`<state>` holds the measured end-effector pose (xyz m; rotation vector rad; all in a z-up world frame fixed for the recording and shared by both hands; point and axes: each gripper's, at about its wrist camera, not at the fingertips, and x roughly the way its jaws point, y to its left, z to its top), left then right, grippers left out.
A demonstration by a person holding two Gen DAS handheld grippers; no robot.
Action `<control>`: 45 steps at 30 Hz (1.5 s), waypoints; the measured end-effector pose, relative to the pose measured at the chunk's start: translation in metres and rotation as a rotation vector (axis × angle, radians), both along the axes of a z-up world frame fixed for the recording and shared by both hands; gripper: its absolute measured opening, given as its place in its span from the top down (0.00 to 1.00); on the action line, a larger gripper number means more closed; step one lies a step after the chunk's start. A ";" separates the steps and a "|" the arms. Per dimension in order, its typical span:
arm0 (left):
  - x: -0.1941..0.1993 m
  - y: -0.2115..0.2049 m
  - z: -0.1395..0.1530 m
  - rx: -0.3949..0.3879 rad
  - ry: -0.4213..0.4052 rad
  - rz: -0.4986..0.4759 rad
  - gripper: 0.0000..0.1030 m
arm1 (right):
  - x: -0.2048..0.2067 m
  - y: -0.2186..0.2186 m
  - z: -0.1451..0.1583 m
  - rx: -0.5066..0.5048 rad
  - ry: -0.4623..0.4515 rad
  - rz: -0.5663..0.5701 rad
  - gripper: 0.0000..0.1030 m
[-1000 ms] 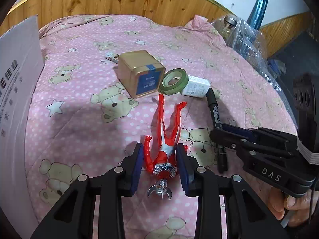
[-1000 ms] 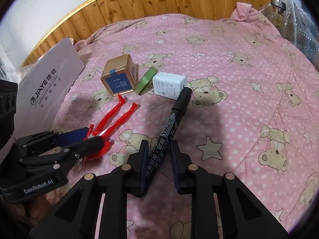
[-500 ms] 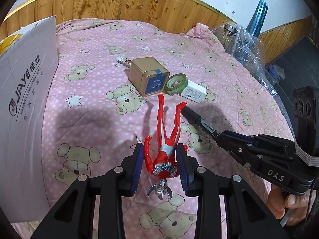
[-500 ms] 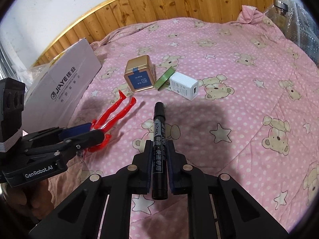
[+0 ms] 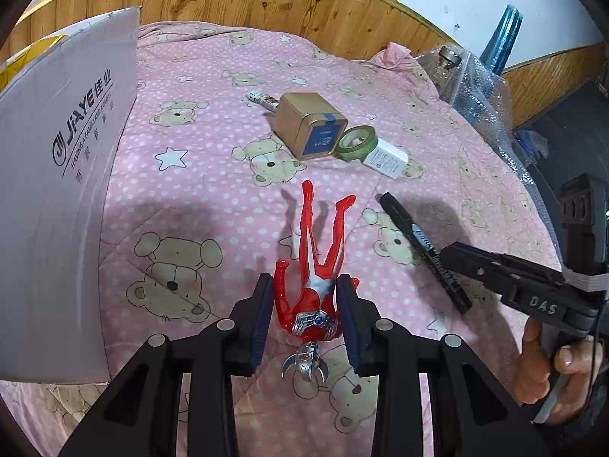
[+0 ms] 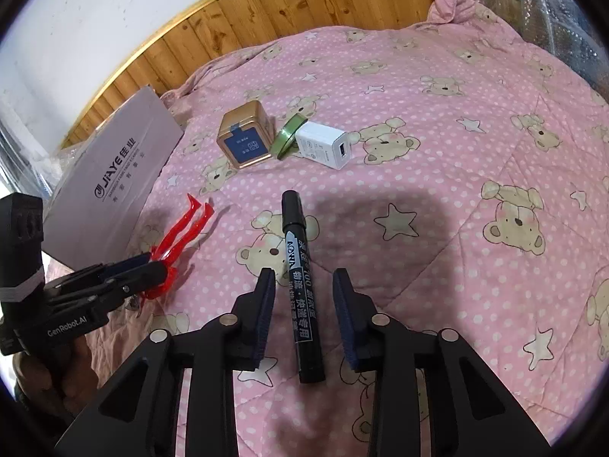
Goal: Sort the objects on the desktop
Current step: 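Carry the red figure and black marker into the white box and release both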
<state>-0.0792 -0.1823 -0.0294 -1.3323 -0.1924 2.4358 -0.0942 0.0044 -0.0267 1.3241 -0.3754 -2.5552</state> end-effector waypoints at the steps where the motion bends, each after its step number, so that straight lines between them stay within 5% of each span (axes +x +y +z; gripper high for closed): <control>1: 0.000 0.002 -0.002 -0.002 -0.004 -0.006 0.65 | 0.000 0.000 0.000 -0.002 0.001 -0.002 0.63; 8: 0.000 0.015 -0.012 -0.043 0.014 -0.039 0.65 | -0.008 -0.009 -0.011 0.011 -0.011 0.038 0.62; 11: -0.002 0.016 -0.011 -0.046 0.007 -0.047 0.66 | -0.011 -0.016 -0.011 0.062 -0.006 0.050 0.83; 13: -0.003 0.016 -0.010 -0.044 -0.001 -0.047 0.66 | -0.013 -0.019 -0.010 0.078 -0.003 0.059 0.86; 45: 0.037 -0.005 0.060 -0.008 0.123 -0.047 0.66 | 0.017 -0.075 0.048 0.110 0.068 0.154 0.86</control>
